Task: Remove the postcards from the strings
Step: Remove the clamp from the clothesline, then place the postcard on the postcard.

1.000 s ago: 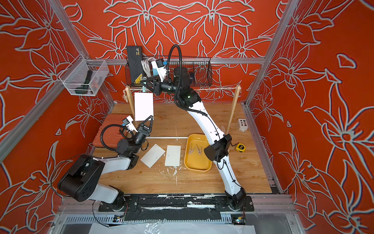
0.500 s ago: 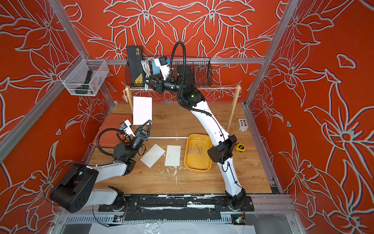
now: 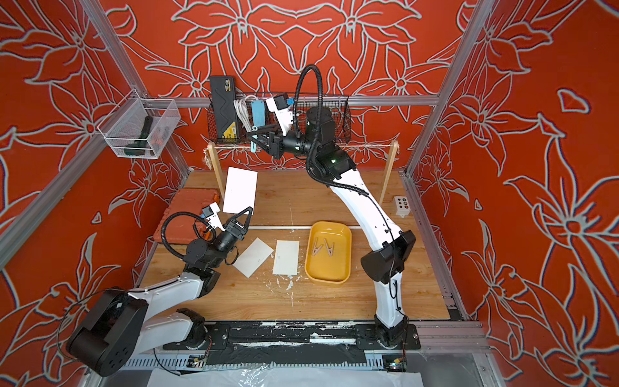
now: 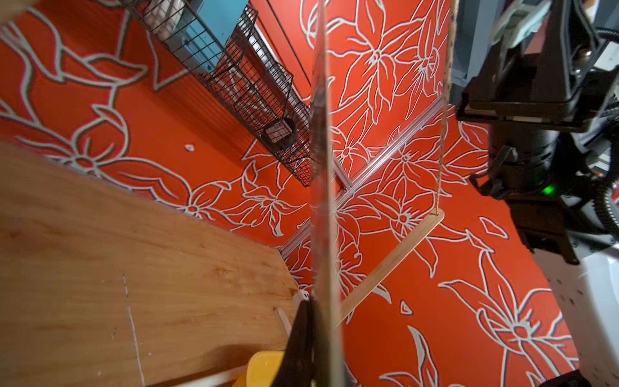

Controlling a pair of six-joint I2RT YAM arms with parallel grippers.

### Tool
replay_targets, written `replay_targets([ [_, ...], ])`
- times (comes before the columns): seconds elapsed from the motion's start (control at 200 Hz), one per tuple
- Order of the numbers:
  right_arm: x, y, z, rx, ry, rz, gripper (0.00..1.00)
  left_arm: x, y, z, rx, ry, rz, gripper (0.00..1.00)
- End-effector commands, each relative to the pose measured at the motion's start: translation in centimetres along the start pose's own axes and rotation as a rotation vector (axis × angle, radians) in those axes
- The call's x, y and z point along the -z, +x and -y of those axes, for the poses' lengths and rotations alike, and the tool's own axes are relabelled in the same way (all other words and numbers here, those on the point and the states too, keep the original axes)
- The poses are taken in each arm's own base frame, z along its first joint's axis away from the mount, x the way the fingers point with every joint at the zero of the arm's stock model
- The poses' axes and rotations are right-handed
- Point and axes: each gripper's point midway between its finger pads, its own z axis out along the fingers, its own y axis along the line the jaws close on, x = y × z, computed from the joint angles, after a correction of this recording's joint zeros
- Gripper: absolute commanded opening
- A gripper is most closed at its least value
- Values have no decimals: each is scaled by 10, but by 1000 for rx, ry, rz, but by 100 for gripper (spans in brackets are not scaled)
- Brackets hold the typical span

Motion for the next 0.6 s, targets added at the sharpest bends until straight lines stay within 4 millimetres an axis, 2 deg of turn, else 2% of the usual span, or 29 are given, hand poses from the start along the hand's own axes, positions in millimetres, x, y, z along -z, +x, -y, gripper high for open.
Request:
replay_targets([
  [0.0, 24, -17, -14, 74, 11, 42, 27, 8, 17, -10, 12, -50, -68, 0],
  [0.11, 43, -9, -22, 81, 38, 39, 27, 15, 33, -17, 34, -90, -140, 0],
  [0.235, 66, 11, -25, 72, 91, 19, 27, 30, 51, -28, 62, -140, -193, 0],
  [0.596, 139, 92, -25, -11, 285, -50, 27, 71, 99, -61, 134, -285, -326, 0],
])
